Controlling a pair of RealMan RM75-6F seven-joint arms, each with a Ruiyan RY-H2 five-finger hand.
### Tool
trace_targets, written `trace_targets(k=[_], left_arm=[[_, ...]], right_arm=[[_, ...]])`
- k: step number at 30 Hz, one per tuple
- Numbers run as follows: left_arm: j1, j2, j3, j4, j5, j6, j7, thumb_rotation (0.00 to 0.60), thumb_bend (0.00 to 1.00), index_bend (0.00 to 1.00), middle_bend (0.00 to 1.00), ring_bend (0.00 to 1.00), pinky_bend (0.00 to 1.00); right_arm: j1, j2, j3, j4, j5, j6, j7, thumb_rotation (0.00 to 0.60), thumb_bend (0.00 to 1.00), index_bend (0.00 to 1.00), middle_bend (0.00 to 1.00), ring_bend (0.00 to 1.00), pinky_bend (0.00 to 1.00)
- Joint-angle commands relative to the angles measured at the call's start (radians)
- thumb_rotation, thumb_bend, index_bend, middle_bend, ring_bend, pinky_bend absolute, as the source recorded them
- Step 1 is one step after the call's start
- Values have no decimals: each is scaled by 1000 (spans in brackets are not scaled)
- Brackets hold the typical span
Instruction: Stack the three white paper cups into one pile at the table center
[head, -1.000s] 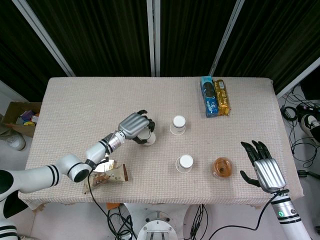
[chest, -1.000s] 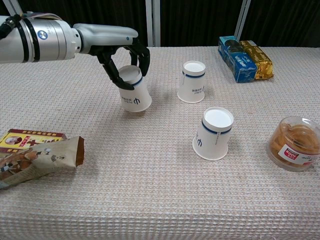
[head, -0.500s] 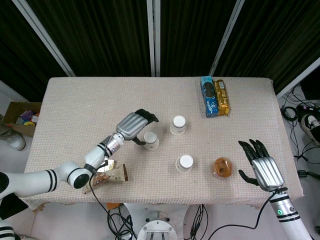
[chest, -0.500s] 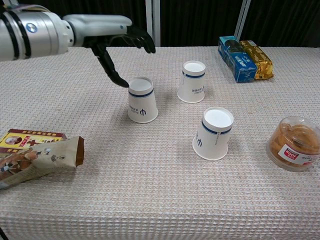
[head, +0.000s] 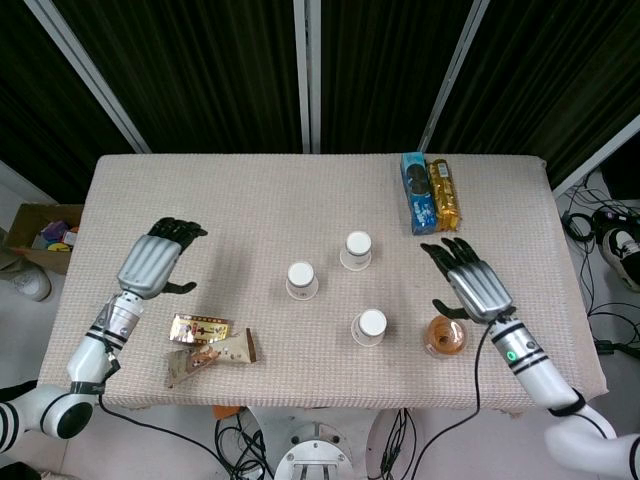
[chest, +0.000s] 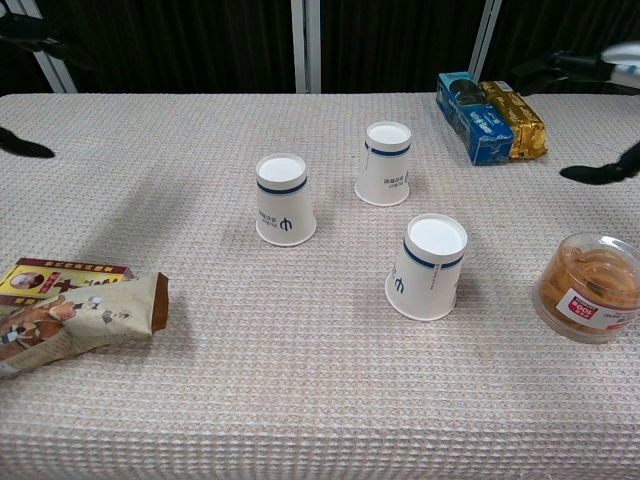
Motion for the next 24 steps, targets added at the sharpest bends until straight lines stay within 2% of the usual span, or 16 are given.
trace_targets(k=[1,6,11,20,24], left_arm=[[64,6,42,-10,65,74,-1,600,123,220,180,139,135],[121,-23,62,5,139,141,-36,600,121,230,184,139,135],[151,-25,66,14,171,160,-57,600,121,230,183,139,135],[166,-10,46,18,170,128,-109,600,121,228,183,139,135],[169,-11,38,24,177,118,-118,600,122,226,183,139,135]], right_arm=[[168,-77,94,74,192,-168,-95,600,231,1,139,0,0],[333,-184,110,212,393,-302,-172,600,231,5,139,0,0],[447,-268,80,334,539,-326,-261,600,230,12,140,0,0],[524,-294,21,364,621,-326,-307,600,229,44,166,0,1],[550,-321,4,392,633,-312,-320,600,230,110,208,3,23]])
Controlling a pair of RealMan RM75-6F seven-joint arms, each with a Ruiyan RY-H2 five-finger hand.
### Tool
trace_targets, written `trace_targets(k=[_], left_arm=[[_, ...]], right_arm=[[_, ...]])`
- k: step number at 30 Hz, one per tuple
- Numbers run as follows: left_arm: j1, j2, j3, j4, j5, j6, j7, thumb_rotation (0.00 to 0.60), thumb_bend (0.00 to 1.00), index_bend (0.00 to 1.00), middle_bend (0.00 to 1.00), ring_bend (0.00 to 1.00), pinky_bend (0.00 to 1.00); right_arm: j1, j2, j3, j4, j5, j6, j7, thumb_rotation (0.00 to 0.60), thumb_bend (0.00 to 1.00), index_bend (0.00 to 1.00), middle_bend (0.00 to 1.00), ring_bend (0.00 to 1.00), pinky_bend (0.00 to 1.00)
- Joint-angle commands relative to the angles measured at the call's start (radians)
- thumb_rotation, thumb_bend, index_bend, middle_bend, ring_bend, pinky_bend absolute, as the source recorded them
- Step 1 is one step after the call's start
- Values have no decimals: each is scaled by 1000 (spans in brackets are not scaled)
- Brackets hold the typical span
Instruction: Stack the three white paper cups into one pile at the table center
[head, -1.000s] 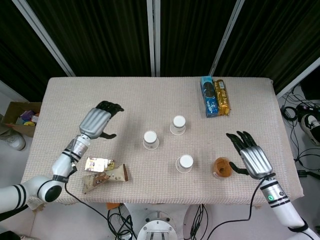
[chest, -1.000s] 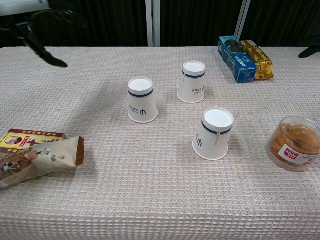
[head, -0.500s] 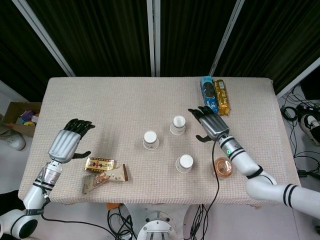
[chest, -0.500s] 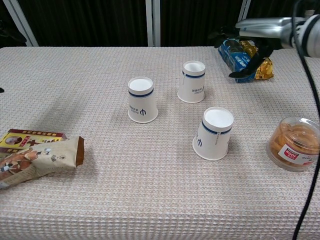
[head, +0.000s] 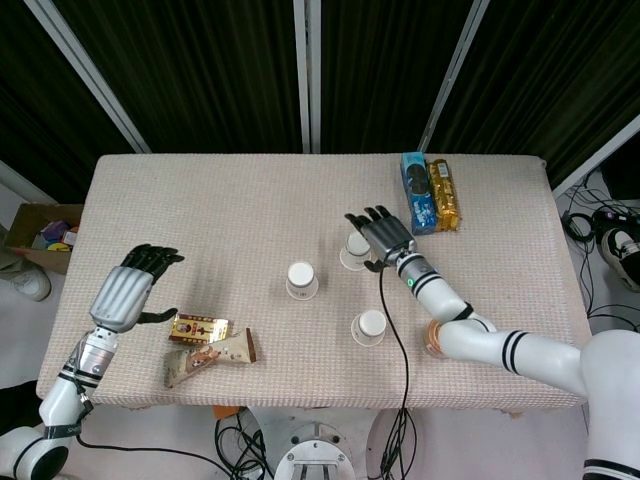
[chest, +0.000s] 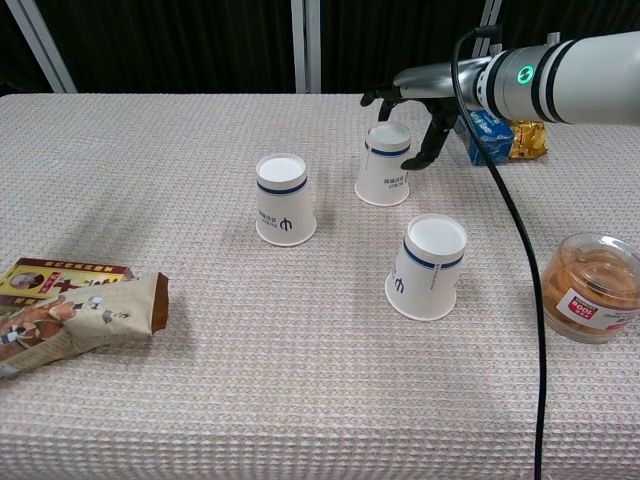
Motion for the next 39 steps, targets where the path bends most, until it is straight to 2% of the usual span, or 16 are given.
trace_targets(k=[1,3,6,9,15,20,24,32,39], left_arm=[[3,0,-6,3,5,-4,-3,600,121,226,183,139,135],[6,-1,-9,3,6,-6,-6,600,121,226,182,139,135],[11,1,-14,5,12,-7,-13,600,122,226,182,138,135],[17,3,-17,10,17,-6,-23,600,121,226,182,139,135],[35,8,-14,32,24,-7,-43,600,121,220,182,139,135],[51,10,-11,37,25,-7,-51,600,121,221,182,138,135],[61,11,-10,38,35,-2,-50,600,121,220,182,139,135],[77,12,-15,46,34,-2,-66,600,121,220,182,139,135],[90,16,-15,52,36,-4,-87,600,122,220,182,139,135]], right_arm=[[16,-27,-10,28,-2,16,-7,600,235,148,229,13,37],[23,-46,-13,48,-15,28,-5,600,263,266,295,63,73],[22,-67,-17,66,-62,54,9,600,297,387,368,128,109],[3,-44,-11,22,-118,96,37,600,304,439,403,159,122],[-59,96,11,-206,-287,204,116,600,299,444,402,163,132],[-53,151,30,-313,-333,221,109,600,292,445,395,162,133],[-28,137,40,-329,-324,203,99,600,291,447,391,161,132],[56,39,42,-256,-285,154,40,600,288,449,378,161,132],[100,8,37,-234,-228,142,-11,600,287,444,368,160,131]])
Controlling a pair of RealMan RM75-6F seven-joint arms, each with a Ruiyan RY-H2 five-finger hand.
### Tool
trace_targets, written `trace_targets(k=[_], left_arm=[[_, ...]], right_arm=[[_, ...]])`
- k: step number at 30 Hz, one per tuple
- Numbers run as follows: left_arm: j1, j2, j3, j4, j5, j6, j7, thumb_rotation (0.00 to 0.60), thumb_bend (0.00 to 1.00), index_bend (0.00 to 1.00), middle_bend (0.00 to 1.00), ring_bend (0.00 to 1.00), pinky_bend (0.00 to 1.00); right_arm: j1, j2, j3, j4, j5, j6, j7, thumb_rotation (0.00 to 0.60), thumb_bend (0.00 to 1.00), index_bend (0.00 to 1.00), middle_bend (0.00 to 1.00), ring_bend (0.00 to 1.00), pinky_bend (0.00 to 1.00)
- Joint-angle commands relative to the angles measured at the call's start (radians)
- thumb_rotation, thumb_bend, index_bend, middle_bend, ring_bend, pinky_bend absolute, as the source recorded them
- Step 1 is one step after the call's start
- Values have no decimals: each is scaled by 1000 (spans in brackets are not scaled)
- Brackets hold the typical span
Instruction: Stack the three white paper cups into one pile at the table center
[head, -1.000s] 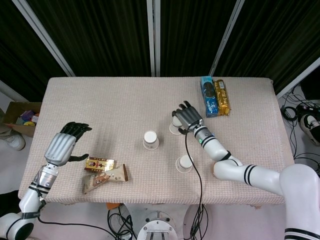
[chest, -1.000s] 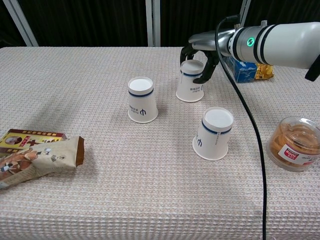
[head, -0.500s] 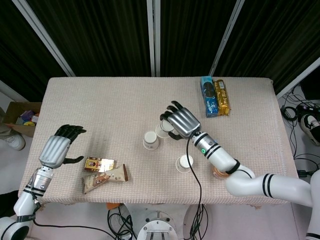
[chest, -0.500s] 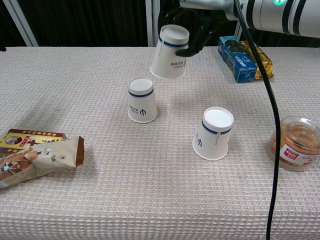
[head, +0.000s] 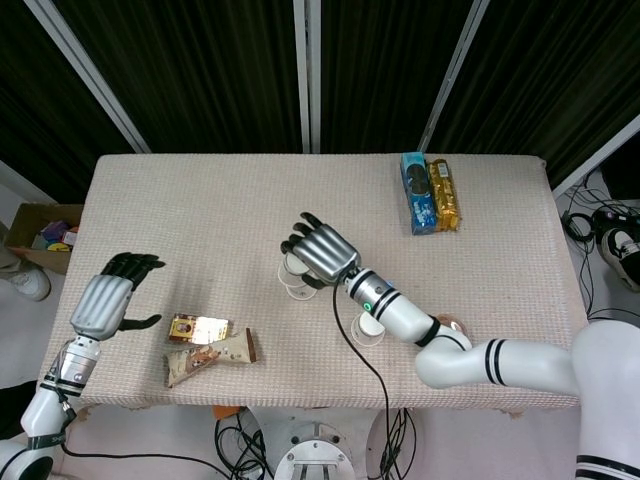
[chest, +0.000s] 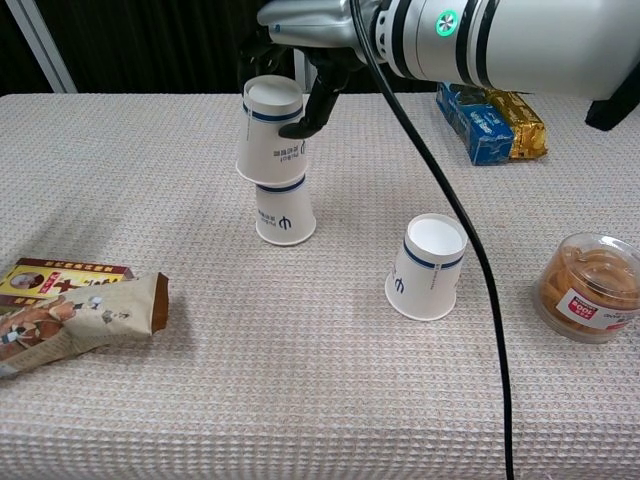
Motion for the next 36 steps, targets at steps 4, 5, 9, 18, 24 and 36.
trace_targets(k=[4,5,9,18,24,36], left_arm=[[7,3,-2,2,5,-2,-18,600,121,220,181,138,135],[8,2,-2,1,7,-4,-22,600,121,220,181,138,135],[8,-1,-1,3,12,-12,-27,600,122,220,180,139,135],[7,-7,-7,13,13,-28,-37,600,121,220,180,139,134],[7,-9,-6,19,15,-38,-45,600,121,220,180,139,135],[13,-3,-10,-4,11,-43,-28,600,121,220,179,138,135]], right_arm=[[37,-9,-20,11,73,-17,-65,600,287,417,352,160,131],[48,-14,-28,19,98,-23,-84,600,287,403,344,160,132],[82,-47,-56,54,174,-36,-132,600,281,343,308,133,119],[83,-115,-145,99,205,-2,-192,600,241,128,109,0,0],[-20,11,-158,-84,83,154,-134,600,231,0,60,0,0],[-312,360,-379,-415,-320,315,86,600,146,54,165,0,0]])
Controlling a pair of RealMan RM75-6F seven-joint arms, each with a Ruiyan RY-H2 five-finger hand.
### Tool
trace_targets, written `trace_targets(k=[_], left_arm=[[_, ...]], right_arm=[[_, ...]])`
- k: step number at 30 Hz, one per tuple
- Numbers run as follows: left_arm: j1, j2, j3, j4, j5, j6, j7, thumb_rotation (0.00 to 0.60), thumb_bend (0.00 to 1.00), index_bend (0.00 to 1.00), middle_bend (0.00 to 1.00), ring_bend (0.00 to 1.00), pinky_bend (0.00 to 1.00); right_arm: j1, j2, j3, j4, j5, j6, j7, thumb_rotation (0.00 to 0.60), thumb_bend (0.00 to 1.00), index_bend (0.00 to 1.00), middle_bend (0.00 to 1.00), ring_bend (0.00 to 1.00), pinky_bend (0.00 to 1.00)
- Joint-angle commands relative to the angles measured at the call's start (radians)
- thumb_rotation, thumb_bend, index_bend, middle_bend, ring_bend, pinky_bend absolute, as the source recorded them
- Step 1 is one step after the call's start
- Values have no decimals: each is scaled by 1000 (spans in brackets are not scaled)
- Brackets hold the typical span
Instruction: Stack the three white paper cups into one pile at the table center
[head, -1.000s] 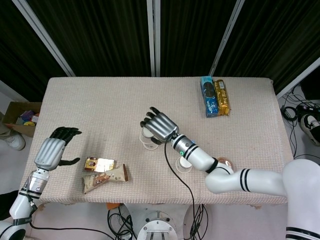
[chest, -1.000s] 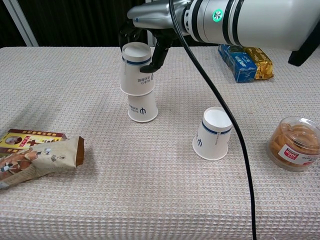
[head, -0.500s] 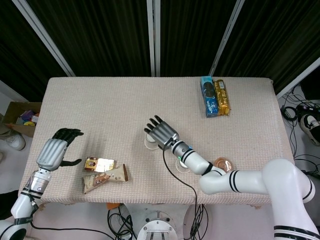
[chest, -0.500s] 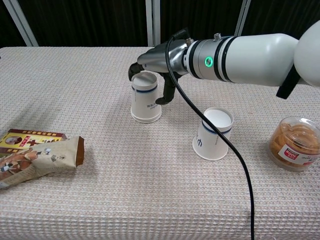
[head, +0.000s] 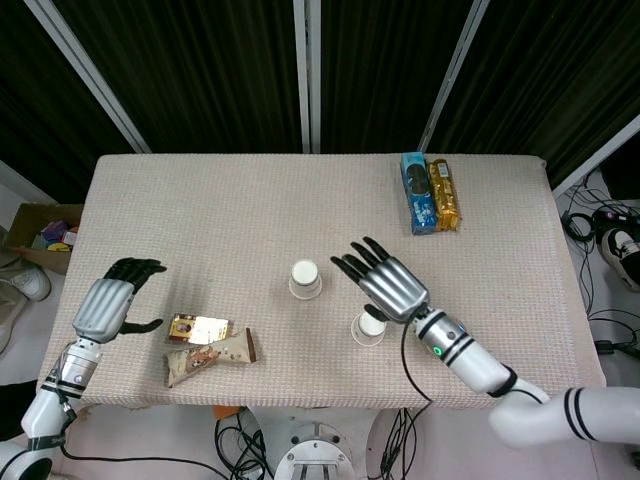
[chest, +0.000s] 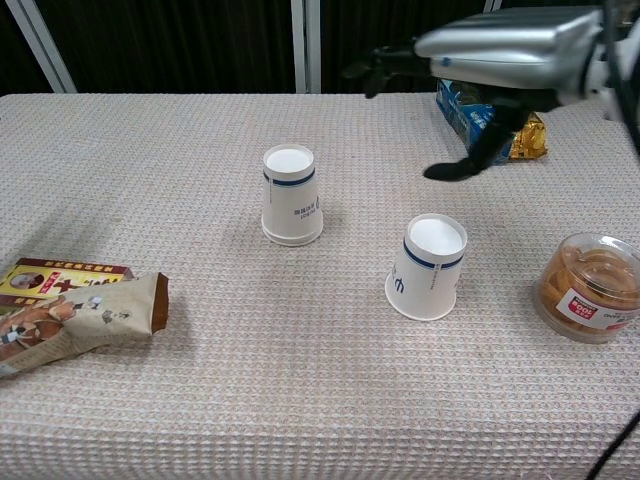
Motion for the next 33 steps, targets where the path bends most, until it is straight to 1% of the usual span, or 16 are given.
trace_targets(k=[1,3,8,11,16,20,22,24,27,30,33], left_arm=[[0,1,0,-12,-1,-4,12,600,121,220,178,139,135],[1,1,2,-25,-2,-7,26,600,121,220,176,139,135],[5,5,4,-43,-5,-7,44,600,121,220,175,139,135],[12,10,5,-49,-7,-2,42,600,121,219,174,139,135],[21,18,7,-46,-8,4,32,600,121,219,174,139,135],[30,20,11,-39,-7,9,18,600,121,219,173,139,135],[34,20,12,-34,-6,11,9,600,120,219,173,139,135],[38,22,13,-29,-4,14,-3,600,120,219,172,139,135],[43,23,13,-22,-4,16,-16,600,121,219,172,139,135],[45,24,12,-19,-3,17,-21,600,121,219,172,139,135],[46,23,10,-18,0,19,-24,600,121,219,172,139,135]], right_arm=[[-84,71,-89,-50,-99,9,68,600,123,55,165,0,0],[-103,68,-100,-36,-114,-9,78,600,78,56,165,0,0],[-101,18,-83,16,-121,-72,66,600,76,56,165,0,0],[-93,-21,-60,50,-117,-99,45,600,106,61,168,0,0],[-75,-75,-26,99,-83,-151,10,600,178,117,192,0,0],[-72,-111,-11,136,-79,-168,-14,600,268,251,287,13,0],[-77,-120,-5,143,-83,-162,-20,600,307,347,376,74,10],[-85,-119,5,139,-98,-145,-14,600,320,410,426,126,31],[-94,-99,36,117,-129,-107,10,600,322,460,453,157,51],[-87,-65,86,82,-143,-81,19,600,322,465,452,157,55],[-58,-42,151,59,-115,-91,17,600,318,466,446,154,55]])
